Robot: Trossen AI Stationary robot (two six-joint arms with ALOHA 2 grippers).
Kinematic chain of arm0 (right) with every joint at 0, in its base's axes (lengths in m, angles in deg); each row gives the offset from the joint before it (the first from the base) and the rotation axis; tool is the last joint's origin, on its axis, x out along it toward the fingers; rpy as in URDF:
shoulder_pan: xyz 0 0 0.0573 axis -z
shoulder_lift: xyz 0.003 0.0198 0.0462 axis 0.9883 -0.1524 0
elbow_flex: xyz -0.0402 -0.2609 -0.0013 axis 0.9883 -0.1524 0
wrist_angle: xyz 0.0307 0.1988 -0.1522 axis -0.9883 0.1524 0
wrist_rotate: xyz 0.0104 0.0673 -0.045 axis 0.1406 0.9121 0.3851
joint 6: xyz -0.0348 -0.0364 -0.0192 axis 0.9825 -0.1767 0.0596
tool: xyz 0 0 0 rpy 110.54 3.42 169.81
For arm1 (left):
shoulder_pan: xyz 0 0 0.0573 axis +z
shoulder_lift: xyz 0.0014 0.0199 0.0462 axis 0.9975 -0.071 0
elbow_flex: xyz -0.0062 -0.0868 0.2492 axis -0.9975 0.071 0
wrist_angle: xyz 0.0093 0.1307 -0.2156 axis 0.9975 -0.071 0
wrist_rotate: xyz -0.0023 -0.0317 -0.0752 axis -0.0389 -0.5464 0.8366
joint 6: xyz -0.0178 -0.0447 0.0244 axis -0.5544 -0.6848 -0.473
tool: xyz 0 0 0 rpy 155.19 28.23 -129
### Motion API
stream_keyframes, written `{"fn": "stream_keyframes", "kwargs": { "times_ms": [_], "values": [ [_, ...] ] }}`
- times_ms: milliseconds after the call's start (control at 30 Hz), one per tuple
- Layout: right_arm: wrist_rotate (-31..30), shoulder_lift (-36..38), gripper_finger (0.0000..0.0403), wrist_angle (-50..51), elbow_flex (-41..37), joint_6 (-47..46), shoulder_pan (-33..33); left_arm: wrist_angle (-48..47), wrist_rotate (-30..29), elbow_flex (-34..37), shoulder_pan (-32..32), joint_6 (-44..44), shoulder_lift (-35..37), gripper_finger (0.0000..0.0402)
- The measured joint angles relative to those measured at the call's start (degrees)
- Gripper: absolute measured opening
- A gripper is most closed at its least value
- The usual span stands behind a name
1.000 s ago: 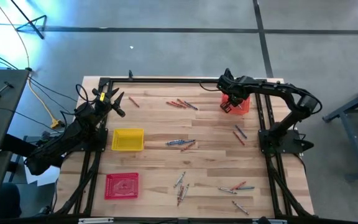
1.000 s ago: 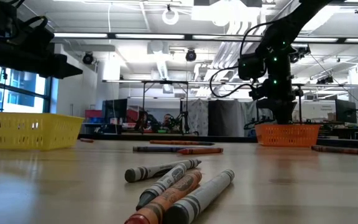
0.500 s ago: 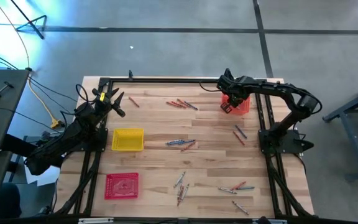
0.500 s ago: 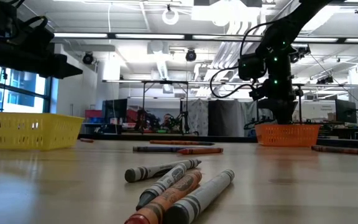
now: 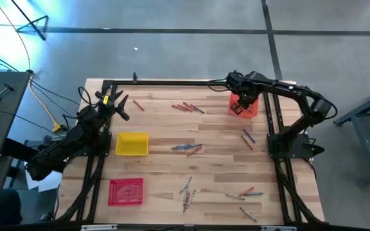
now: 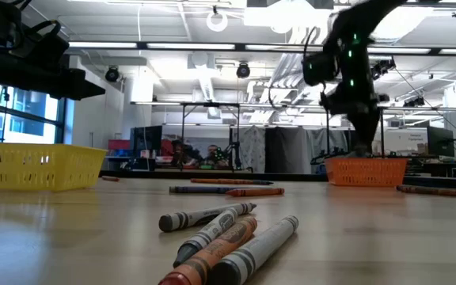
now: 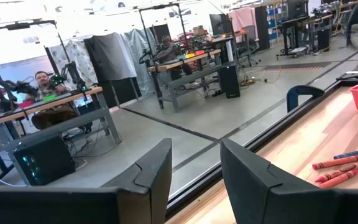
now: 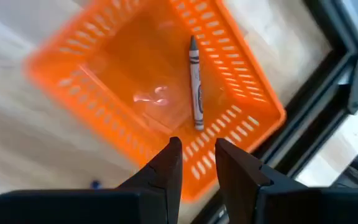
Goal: Sort crayons
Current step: Put the orange crayon into the yellow bin
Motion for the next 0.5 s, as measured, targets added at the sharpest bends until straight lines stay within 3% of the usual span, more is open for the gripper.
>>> {"fn": "stream_keyframes", "kwargs": {
  "times_ms": [200, 500],
  "values": [
    [7.5, 4.94, 0.0089, 2.49, 2.5, -8.09, -6.92, 0.0, 0.02, 0.0, 0.0, 0.0, 0.0, 0.0127],
    [7.19, 5.68, 0.0089, 3.58, -6.66, -22.1, -24.31, 0.02, 0.02, 0.01, 0.01, 0.0, 0.0, 0.0127]
  ]
}}
